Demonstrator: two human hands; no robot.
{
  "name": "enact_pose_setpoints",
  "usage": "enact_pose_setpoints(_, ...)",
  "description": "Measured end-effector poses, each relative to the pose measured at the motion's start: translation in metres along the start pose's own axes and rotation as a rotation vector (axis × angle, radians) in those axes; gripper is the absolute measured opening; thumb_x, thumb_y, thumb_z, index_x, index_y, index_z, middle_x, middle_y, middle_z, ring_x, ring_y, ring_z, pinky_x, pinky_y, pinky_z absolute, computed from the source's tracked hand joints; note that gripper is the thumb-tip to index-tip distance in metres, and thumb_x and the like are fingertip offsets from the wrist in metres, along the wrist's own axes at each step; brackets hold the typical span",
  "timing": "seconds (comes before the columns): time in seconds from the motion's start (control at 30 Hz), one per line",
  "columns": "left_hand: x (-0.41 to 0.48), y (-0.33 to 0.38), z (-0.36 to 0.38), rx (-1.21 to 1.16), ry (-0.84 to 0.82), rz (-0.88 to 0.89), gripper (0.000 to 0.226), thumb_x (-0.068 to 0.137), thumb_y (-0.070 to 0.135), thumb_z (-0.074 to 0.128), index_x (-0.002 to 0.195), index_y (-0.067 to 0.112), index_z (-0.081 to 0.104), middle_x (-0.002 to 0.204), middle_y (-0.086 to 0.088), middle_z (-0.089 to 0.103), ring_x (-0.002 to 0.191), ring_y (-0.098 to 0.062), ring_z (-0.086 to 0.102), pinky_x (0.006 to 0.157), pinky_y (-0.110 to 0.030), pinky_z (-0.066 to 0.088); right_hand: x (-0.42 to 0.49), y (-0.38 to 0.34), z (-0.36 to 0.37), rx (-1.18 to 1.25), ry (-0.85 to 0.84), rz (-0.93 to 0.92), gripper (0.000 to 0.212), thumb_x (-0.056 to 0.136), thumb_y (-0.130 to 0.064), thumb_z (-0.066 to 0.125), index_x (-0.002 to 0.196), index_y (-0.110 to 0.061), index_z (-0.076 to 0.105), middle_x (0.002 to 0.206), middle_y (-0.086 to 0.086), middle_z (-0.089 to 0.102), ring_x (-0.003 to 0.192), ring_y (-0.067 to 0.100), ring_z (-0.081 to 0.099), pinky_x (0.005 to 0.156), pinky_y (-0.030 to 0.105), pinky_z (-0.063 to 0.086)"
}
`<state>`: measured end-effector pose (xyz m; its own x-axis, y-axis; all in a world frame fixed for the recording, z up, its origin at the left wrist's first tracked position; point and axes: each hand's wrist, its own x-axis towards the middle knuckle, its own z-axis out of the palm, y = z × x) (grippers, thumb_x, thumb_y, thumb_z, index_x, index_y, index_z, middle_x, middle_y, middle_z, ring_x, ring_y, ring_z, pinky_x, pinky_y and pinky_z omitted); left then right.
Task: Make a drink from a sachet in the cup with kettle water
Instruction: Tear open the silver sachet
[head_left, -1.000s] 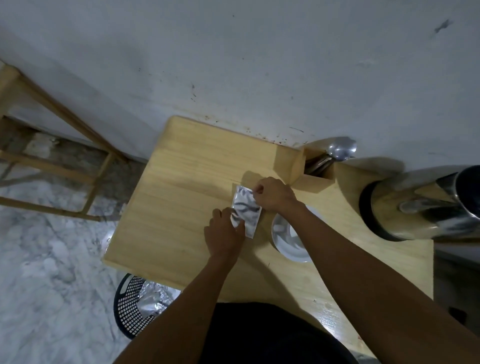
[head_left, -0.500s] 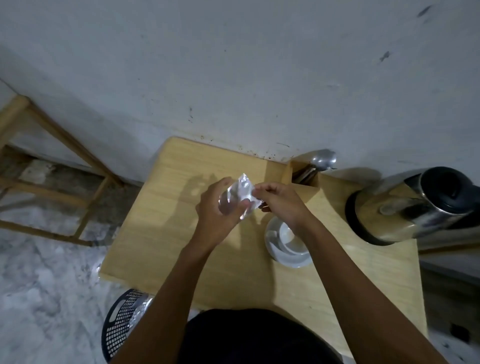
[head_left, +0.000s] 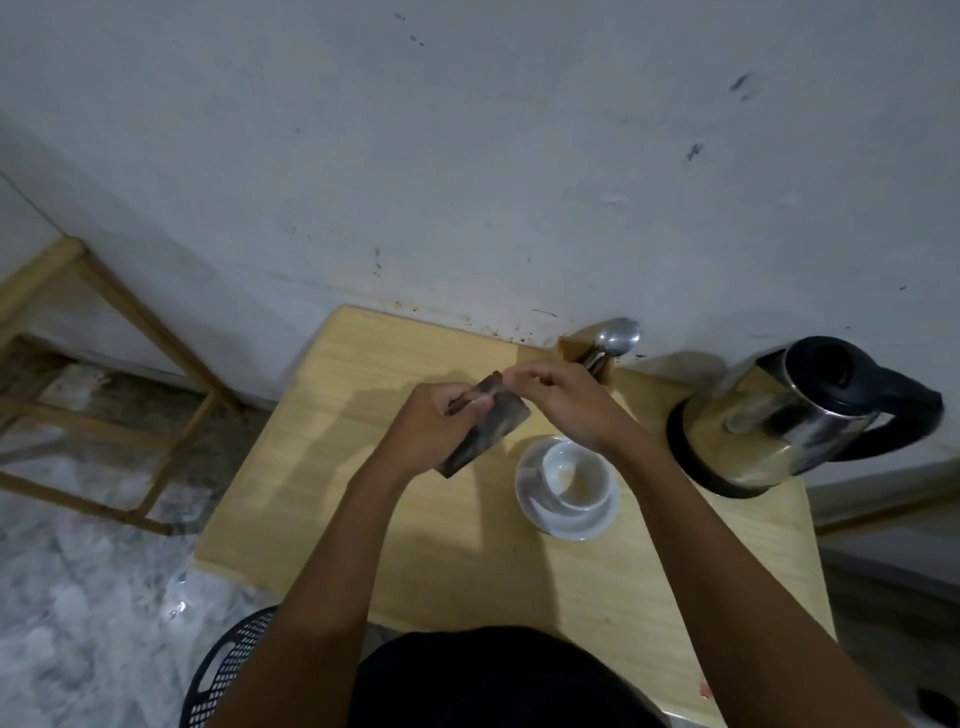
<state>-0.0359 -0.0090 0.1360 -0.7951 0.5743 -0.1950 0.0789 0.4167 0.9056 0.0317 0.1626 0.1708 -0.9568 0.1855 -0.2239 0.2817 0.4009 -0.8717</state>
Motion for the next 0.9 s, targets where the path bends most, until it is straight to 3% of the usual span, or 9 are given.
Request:
enact_pose_setpoints(0.13,-0.003,0.011,-0.009,-0.022,-0.088,-0.064,0.021,0.09,0.031,0.06,0.09,0.015,0.072,0.089,-0.007,0.076,0.08,-0.019,0.071,0.066,-0.027,0.05,0.0,-0.004,-0.01,-0.173,0.001,-0.138,0.015,0.093,-0.03,0.064,0.102,-0.022,0.074,0.096,-0.012,0.069,0.087,-0.001,0.06,0.072,0.012,0.042)
enact_pose_setpoints(0.3,-0.007,0.021,-0.009,-0.179,-0.058,-0.015,0.017,0.091,0.028,0.061,0.098,0.018,0.073,0.086,0.006,0.076,0.07,-0.001,0.065,0.057,-0.013,0.045,0.002,-0.009,-0.013,-0.18,0.024,-0.143,0.013,0.093,-0.019,0.064,0.093,-0.017,0.077,0.079,-0.009,0.071,0.068,-0.007,0.06,0.06,0.004,0.042)
enact_pose_setpoints(0.5,-0.004,0.022,-0.009,-0.148,-0.042,0.031,0.018,0.093,0.022,0.058,0.087,0.029,0.073,0.085,0.011,0.074,0.079,-0.006,0.062,0.062,-0.016,0.048,0.002,-0.012,-0.015,-0.248,0.029,-0.198,0.008,0.091,-0.024,0.065,0.097,-0.024,0.071,0.085,0.0,0.071,0.077,0.018,0.064,0.069,0.027,0.052)
enact_pose_setpoints(0.6,-0.005,0.026,-0.008,-0.122,-0.053,0.055,0.022,0.095,0.021,0.054,0.084,0.032,0.071,0.077,0.014,0.071,0.075,-0.006,0.061,0.062,-0.015,0.047,0.005,-0.013,-0.019,-0.298,0.025,-0.209,0.006,0.089,-0.025,0.066,0.092,-0.026,0.071,0.083,-0.003,0.07,0.077,0.014,0.062,0.07,0.031,0.052)
enact_pose_setpoints(0.77,-0.003,0.027,-0.009,-0.025,-0.051,0.047,0.019,0.095,0.026,0.054,0.098,0.019,0.072,0.097,0.001,0.075,0.094,-0.016,0.068,0.085,-0.031,0.052,0.01,-0.017,-0.026,-0.403,-0.038,-0.229,0.004,0.087,-0.031,0.068,0.087,-0.03,0.072,0.079,-0.015,0.068,0.072,0.001,0.059,0.068,0.023,0.051)
enact_pose_setpoints(0.9,-0.003,0.029,-0.01,0.028,-0.069,0.054,0.02,0.095,0.024,0.053,0.102,0.018,0.07,0.099,0.001,0.074,0.097,-0.012,0.067,0.085,-0.027,0.049,0.011,-0.023,-0.027,-0.479,-0.055,-0.251,0.006,0.089,-0.03,0.066,0.085,-0.03,0.071,0.072,-0.02,0.063,0.069,0.003,0.057,0.07,0.032,0.054)
